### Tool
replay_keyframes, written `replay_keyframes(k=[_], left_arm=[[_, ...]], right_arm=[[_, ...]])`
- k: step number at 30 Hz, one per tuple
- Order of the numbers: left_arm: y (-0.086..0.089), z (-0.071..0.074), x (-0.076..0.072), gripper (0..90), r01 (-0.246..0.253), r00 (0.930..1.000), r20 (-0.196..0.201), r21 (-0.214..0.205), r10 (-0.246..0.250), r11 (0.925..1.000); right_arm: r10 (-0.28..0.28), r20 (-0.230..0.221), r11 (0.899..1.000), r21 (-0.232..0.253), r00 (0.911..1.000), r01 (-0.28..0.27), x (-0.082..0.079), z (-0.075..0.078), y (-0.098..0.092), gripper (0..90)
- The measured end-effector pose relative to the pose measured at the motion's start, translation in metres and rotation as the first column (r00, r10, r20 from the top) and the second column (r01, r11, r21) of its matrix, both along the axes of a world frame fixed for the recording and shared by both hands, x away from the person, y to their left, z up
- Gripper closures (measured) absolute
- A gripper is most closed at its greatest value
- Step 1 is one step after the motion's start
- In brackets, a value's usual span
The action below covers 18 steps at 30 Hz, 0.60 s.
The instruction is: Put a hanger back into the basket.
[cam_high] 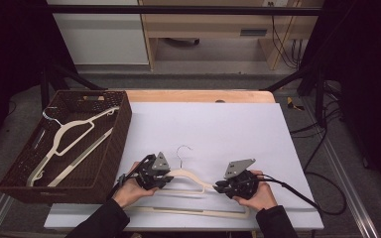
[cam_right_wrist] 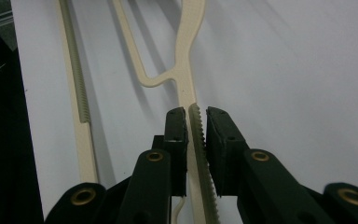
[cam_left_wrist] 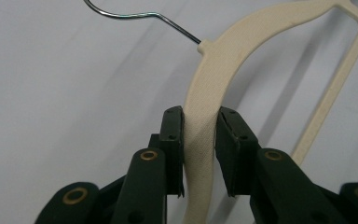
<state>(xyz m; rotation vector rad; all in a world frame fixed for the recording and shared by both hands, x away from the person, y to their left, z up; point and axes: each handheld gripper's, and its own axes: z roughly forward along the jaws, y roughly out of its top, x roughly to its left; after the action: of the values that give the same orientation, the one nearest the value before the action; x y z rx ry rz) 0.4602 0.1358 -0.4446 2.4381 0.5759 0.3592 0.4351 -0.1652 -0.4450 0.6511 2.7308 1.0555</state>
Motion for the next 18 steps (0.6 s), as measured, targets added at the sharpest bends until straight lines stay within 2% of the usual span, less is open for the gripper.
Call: replay_keyframes(k=[2, 6, 12, 14, 15, 18], left_arm=[[0.000, 0.001, -0.004, 73.0, 0.000, 0.9999, 0.016, -0.004, 0.000, 1.0000], [0.003, 0.003, -0.010, 73.7, 0.001, 0.9994, 0.035, 0.000, 0.000, 1.0000], [0.004, 0.006, -0.014, 74.0, -0.005, 0.9984, 0.057, 0.008, 0.005, 1.0000], [0.004, 0.007, -0.015, 73.9, -0.006, 0.9980, 0.062, 0.014, 0.005, 0.9999], [0.004, 0.007, -0.016, 73.9, -0.008, 0.9979, 0.065, 0.013, 0.008, 0.9999], [0.005, 0.009, -0.018, 74.0, -0.009, 0.9971, 0.076, 0.016, 0.008, 0.9998]], right_arm=[[-0.011, -0.011, 1.000, 0.006, 0.9999, 0.011, 0.000, -0.001, 0.001, 73.4], [-0.026, -0.041, 0.999, 0.029, 0.9988, 0.027, 0.002, -0.001, 0.002, 60.0], [-0.068, -0.041, 0.991, 0.113, 0.9969, 0.072, 0.009, 0.009, 0.010, 47.5], [-0.064, -0.033, 0.988, 0.136, 0.9974, 0.068, 0.012, 0.014, 0.016, 46.9], [-0.070, -0.044, 0.986, 0.147, 0.9966, 0.076, 0.013, 0.015, 0.021, 46.1], [-0.073, -0.052, 0.986, 0.150, 0.9960, 0.080, 0.018, 0.015, 0.033, 45.8]])
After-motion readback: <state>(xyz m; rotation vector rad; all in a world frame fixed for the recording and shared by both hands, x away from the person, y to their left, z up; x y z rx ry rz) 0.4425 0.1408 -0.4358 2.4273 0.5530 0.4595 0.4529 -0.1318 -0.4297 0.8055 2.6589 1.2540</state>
